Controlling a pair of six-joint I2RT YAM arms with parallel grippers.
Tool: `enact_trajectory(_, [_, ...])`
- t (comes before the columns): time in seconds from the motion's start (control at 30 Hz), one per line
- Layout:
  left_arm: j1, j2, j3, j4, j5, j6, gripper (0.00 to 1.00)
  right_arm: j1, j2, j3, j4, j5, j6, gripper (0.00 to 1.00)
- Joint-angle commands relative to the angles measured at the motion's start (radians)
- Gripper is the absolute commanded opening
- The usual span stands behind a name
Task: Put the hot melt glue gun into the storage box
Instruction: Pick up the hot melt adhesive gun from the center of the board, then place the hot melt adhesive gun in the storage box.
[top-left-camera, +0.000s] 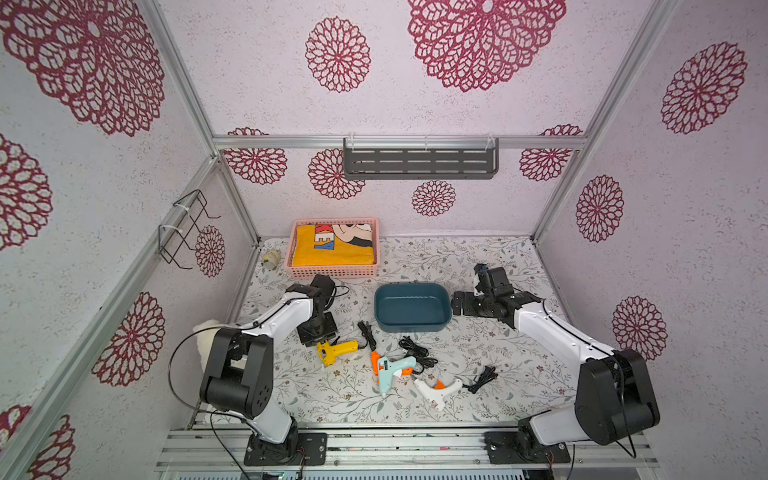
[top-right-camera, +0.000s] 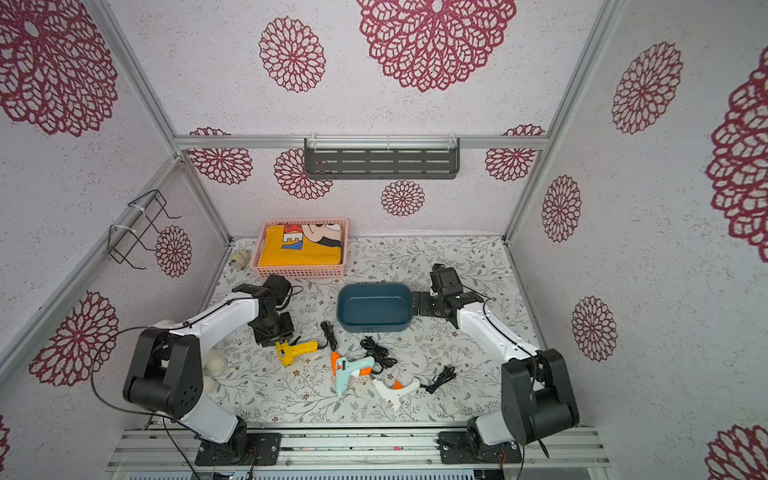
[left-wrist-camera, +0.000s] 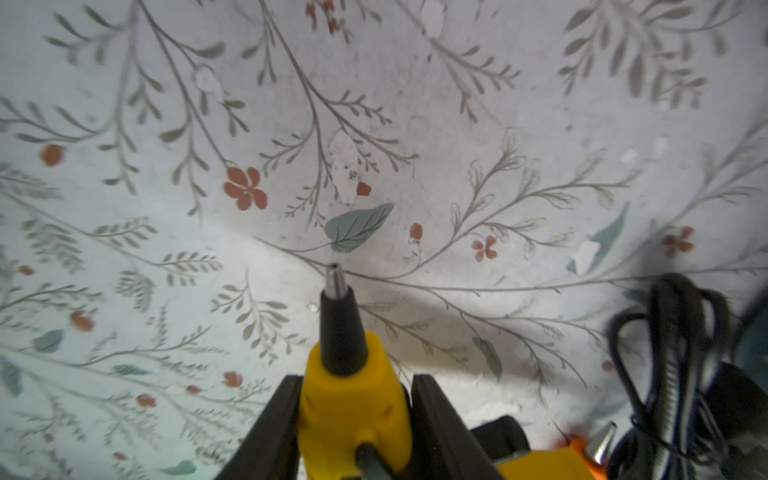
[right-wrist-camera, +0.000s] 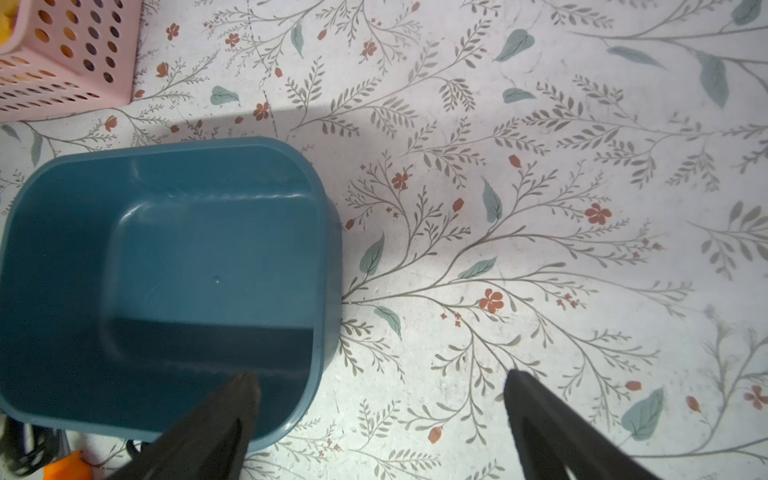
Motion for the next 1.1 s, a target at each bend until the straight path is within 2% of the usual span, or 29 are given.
enact_trajectory(0.0, [0.006, -0.092, 0.13, -0.17, -0.068, 0.063, 0.17, -0.007, -0.037, 0.022, 0.003, 0.0, -0.023, 0.99])
enact_trajectory(0.13, [0.004, -0.126, 0.29, -0.257, -0.082, 0.096, 0.16, -0.01, -0.047, 0.021, 0.006, -0.003, -0.029, 0.99])
enact_trajectory(0.27, [-0.022, -0.06, 0.478, -0.287, -0.038, 0.144, 0.14, -0.019, -0.051, 0.024, 0.005, -0.004, -0.037, 0.99])
enact_trajectory(0.57, [-0.138, 0.351, 0.968, -0.317, 0.044, 0.303, 0.1, -0.063, -0.082, 0.034, -0.03, -0.004, -0.061, 0.99])
enact_trajectory(0.7, [-0.18, 0.539, 1.155, -0.362, 0.061, 0.331, 0.1, -0.089, -0.106, 0.033, -0.046, -0.007, -0.074, 0.99])
enact_trajectory(1.07, [-0.238, 0.665, 1.175, -0.258, 0.116, 0.244, 0.08, -0.108, -0.132, -0.009, -0.036, -0.024, -0.066, 0.99])
